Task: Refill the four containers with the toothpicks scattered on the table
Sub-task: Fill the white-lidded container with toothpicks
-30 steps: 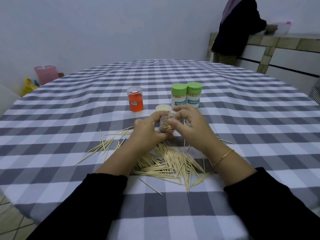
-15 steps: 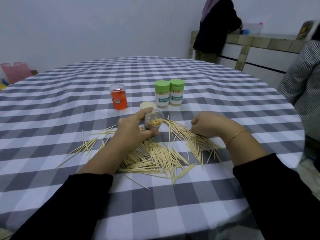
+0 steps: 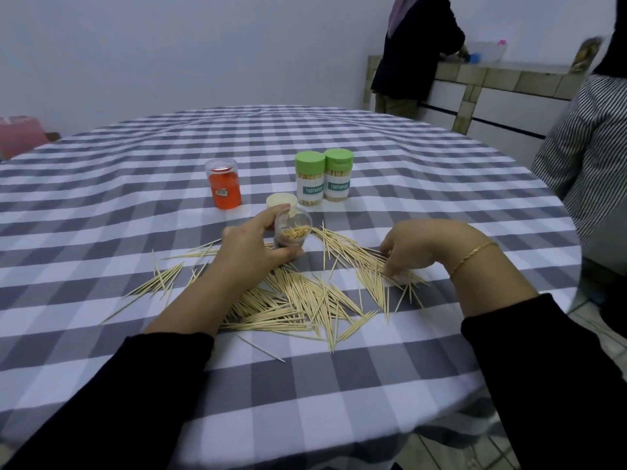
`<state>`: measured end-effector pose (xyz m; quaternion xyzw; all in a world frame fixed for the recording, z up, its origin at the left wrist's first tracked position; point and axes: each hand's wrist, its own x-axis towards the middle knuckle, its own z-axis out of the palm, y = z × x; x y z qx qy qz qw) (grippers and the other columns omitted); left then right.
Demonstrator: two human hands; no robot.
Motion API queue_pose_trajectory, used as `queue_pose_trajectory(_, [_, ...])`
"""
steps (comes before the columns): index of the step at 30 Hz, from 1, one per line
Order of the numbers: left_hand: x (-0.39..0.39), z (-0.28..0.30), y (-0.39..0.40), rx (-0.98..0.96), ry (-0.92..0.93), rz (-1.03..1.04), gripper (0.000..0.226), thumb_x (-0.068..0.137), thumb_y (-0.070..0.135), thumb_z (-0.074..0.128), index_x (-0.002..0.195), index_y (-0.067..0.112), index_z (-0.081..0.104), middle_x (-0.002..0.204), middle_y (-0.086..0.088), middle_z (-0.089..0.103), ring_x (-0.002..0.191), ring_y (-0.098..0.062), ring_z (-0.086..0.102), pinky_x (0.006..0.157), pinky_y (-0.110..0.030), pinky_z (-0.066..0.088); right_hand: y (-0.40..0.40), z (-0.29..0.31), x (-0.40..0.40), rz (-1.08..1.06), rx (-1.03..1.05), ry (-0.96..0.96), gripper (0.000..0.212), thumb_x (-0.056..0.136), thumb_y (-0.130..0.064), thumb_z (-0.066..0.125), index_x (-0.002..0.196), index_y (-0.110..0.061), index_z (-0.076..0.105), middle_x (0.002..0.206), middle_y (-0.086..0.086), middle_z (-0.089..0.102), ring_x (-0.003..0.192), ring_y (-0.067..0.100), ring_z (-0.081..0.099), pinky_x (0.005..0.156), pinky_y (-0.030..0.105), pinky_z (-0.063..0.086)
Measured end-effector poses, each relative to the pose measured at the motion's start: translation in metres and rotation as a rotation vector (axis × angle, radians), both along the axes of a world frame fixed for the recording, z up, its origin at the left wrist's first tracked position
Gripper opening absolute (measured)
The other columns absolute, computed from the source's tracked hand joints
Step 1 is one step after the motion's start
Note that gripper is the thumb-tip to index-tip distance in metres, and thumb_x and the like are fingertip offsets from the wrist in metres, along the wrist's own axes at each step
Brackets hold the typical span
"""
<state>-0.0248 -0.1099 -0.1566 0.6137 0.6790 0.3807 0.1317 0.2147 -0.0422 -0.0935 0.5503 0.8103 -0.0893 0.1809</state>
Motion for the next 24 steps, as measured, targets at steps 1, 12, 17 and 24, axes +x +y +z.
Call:
queue_pose_trajectory(1, [0.0,0.0,0.0,-0.002,-0.001,0.0,0.076,0.072,0.044,0.081,0.139,0.045,0.043,0.109,0.022,0.056,0.124,-0.024,0.045,0.104,-0.04,0.04,0.0,-0.003,-0.001,0.006,0.018,-0.006,0.036,0.083,-0.028,0.064,0.115,-0.012,0.066,0.111,0.006,0.066,0.101,0.025,0.061,0.084,0.034,0.05])
queue_pose_trajectory(12, [0.001,0.0,-0.001,-0.007,-0.017,0.007,0.076,0.071,0.045,0.081,0.138,0.045,0.044,0.11,0.02,0.06,0.125,-0.022,0.045,0.104,-0.04,0.04,-0.003,-0.01,-0.02,-0.109,0.06,0.409,0.034,0.089,-0.011,0.063,0.123,-0.018,0.064,0.122,0.003,0.063,0.108,0.02,0.058,0.086,0.025,0.047])
queue_pose_trajectory(17, [0.001,0.0,-0.001,-0.012,-0.019,-0.004,0.076,0.071,0.046,0.081,0.138,0.046,0.044,0.111,0.021,0.06,0.125,-0.021,0.046,0.105,-0.042,0.04,-0.005,-0.009,-0.029,-0.134,0.082,0.605,0.031,0.093,-0.011,0.058,0.123,-0.014,0.063,0.125,0.004,0.062,0.113,0.021,0.055,0.086,0.023,0.041])
queue_pose_trajectory(24, [0.004,0.004,-0.003,-0.016,-0.006,0.016,0.076,0.072,0.043,0.081,0.139,0.043,0.044,0.107,0.022,0.057,0.125,-0.023,0.045,0.105,-0.043,0.04,-0.007,-0.014,-0.061,-0.161,0.123,0.402,0.045,0.093,-0.049,0.049,0.077,-0.007,0.056,0.079,0.007,0.054,0.069,0.018,0.051,0.055,0.028,0.038])
